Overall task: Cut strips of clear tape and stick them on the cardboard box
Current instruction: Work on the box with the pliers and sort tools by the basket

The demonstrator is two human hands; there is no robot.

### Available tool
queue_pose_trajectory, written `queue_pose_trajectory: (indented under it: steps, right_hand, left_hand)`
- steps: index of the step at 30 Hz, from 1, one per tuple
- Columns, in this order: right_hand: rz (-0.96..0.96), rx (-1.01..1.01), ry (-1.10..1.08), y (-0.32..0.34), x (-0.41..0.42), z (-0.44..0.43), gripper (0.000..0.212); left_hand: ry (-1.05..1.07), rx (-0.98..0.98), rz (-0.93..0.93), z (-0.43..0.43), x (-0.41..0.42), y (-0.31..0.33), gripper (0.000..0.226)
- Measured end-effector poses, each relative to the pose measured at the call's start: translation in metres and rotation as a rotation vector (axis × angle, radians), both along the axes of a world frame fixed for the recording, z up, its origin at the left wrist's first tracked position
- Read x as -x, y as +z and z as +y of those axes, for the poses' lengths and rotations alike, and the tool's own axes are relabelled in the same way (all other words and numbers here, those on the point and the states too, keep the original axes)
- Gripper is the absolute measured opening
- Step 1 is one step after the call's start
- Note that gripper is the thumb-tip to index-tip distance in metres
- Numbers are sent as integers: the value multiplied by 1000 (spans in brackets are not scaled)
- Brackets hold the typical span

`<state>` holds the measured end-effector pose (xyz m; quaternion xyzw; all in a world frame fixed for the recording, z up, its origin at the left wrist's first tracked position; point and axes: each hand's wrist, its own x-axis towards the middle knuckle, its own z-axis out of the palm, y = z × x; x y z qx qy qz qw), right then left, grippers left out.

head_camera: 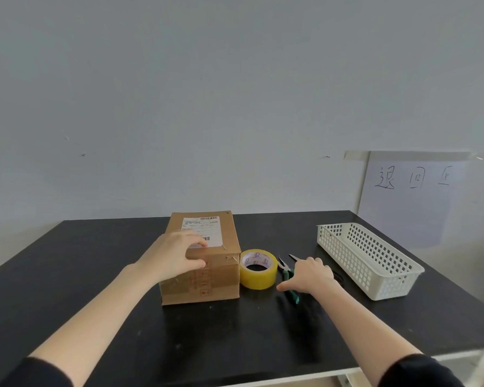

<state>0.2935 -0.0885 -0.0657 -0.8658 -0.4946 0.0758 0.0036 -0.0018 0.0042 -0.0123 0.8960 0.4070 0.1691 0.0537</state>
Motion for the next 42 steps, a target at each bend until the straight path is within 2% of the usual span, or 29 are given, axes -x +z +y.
queue_pose_trajectory:
  steps: [9, 18, 22, 27, 31, 35, 39, 42]
  right_hand:
    - [27, 42, -53, 1, -3, 3, 82]
    - [69, -41, -83, 0, 0, 1, 46]
    - [146, -134, -136, 5, -5, -2, 41]
    - [376, -304, -202, 16, -13, 1, 43]
    - [793, -529, -296, 26, -9, 13, 43]
    - [1048, -549, -324, 38, 1, 19, 35]
    - [1182, -468, -175, 45, 7, 22, 36]
    - [1128, -454, -40, 51, 13, 24, 34]
  left_hand:
    - [4, 31, -23, 3, 0, 0, 38]
    - [2, 76, -37, 6, -1, 2, 37]
    - [2, 83, -28, 9, -2, 3, 37]
    - [1, 91, -27, 10, -2, 4, 37]
    - [-3, 88, -32, 10, -2, 4, 37]
    - [0, 87, -35, 12, -2, 2, 39]
    - [6, 86, -27, 14, -2, 0, 40]
    - [5, 79, -24, 15, -2, 0, 41]
